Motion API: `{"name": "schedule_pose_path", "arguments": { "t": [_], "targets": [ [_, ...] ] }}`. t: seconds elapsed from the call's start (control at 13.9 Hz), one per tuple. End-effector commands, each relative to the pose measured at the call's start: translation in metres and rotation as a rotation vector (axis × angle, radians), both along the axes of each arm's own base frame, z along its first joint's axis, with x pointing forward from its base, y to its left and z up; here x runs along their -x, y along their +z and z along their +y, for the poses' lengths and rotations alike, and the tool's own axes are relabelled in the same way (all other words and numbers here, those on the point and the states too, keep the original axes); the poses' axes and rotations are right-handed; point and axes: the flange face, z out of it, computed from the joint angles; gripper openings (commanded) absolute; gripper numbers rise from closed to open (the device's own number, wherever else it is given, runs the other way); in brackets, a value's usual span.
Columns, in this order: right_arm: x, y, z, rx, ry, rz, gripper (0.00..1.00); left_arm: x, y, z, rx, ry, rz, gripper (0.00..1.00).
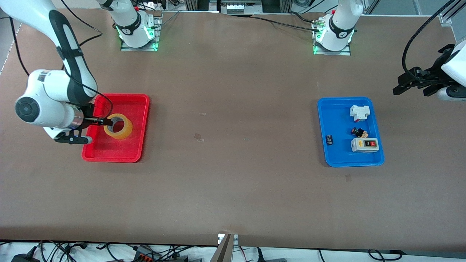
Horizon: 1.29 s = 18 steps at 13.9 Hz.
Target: Place and move tape with both arms
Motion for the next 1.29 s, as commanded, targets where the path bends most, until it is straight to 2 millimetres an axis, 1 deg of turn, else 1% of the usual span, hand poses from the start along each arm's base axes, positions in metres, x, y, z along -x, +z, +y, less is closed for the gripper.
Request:
{"name": "schedule_pose_path", "arguments": {
  "t": [0.0, 0.14, 0.22, 0.36, 0.43, 0.57, 0.65, 0.79, 1.01, 1.08, 1.22],
  "targets": [
    [-0.018, 0.094, 0.009, 0.002, 0.028, -0.020, 1.00, 0.002, 0.015, -0.002, 0.024, -0.004, -0.014, 1.00],
    [-0.036, 0.168, 0.015, -0.009, 0.033, -0.004, 1.00, 0.002, 0.015, -0.001, 0.033, 0.000, -0.016, 1.00],
    [-0.041, 0.207, 0.019, -0.008, 0.041, -0.014, 1.00, 0.002, 0.014, 0.001, 0.035, 0.003, -0.015, 1.00],
    [-0.043, 0.250, 0.019, -0.015, 0.039, -0.028, 1.00, 0.002, 0.014, 0.003, 0.035, 0.007, -0.013, 1.00],
    [-0.044, 0.262, 0.020, -0.014, 0.042, -0.054, 1.00, 0.001, 0.012, 0.003, 0.035, 0.007, -0.012, 1.00],
    [-0.046, 0.267, 0.023, -0.008, 0.028, -0.076, 1.00, 0.001, 0.011, 0.001, 0.035, 0.005, -0.008, 1.00],
    [-0.047, 0.270, 0.028, -0.009, 0.032, -0.092, 1.00, 0.002, 0.012, 0.001, 0.035, 0.007, -0.008, 1.00],
    [-0.055, 0.273, 0.035, -0.047, 0.032, -0.148, 1.00, 0.002, 0.012, 0.001, 0.035, 0.007, -0.007, 1.00],
    [-0.061, 0.277, 0.035, -0.060, 0.046, -0.205, 1.00, 0.003, 0.013, 0.001, 0.035, 0.008, -0.008, 1.00],
    [-0.061, 0.286, 0.035, -0.053, 0.052, -0.242, 1.00, 0.003, 0.013, 0.001, 0.035, 0.008, -0.008, 1.00],
    [-0.055, 0.296, 0.026, 0.004, 0.056, -0.252, 1.00, 0.003, 0.013, 0.001, 0.035, 0.008, -0.007, 1.00]
  ]
}}
